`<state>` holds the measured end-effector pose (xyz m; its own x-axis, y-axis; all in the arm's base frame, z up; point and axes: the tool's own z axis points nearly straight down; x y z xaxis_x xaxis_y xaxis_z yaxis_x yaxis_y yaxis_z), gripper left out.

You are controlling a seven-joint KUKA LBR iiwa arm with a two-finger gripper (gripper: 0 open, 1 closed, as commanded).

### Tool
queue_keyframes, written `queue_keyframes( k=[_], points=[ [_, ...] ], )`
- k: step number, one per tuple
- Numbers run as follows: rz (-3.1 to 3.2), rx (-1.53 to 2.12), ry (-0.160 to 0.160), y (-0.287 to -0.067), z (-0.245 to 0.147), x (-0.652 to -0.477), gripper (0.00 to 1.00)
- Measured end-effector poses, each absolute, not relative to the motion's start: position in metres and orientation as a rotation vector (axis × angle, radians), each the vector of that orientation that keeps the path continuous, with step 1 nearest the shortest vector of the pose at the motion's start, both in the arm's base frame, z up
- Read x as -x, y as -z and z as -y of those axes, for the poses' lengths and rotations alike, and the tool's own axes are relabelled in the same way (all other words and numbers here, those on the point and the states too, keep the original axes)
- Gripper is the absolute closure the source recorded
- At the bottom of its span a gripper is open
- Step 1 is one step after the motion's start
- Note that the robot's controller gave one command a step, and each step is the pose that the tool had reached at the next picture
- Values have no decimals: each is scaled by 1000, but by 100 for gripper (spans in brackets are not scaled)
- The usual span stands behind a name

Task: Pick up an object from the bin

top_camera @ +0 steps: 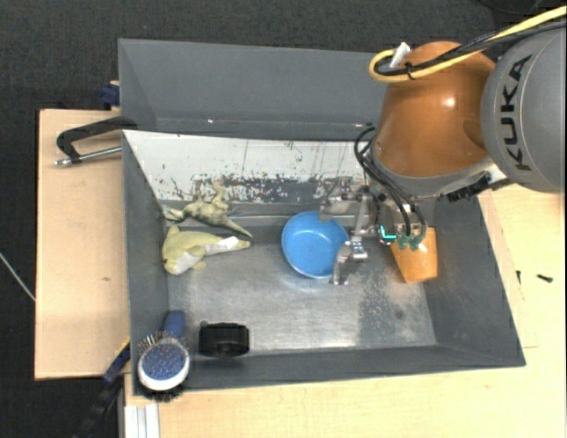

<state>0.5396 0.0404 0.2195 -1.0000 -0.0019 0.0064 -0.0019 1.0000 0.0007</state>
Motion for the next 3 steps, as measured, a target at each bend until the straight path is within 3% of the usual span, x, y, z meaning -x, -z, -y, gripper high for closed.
queue_keyframes(
  k=[1,2,3],
  points=[
    [3037,-840,0,-73,-40,-515,0],
    [3040,-840,0,-75,-40,-516,100],
    [3019,-897,-3,-76,-96,-534,100]
  ],
)
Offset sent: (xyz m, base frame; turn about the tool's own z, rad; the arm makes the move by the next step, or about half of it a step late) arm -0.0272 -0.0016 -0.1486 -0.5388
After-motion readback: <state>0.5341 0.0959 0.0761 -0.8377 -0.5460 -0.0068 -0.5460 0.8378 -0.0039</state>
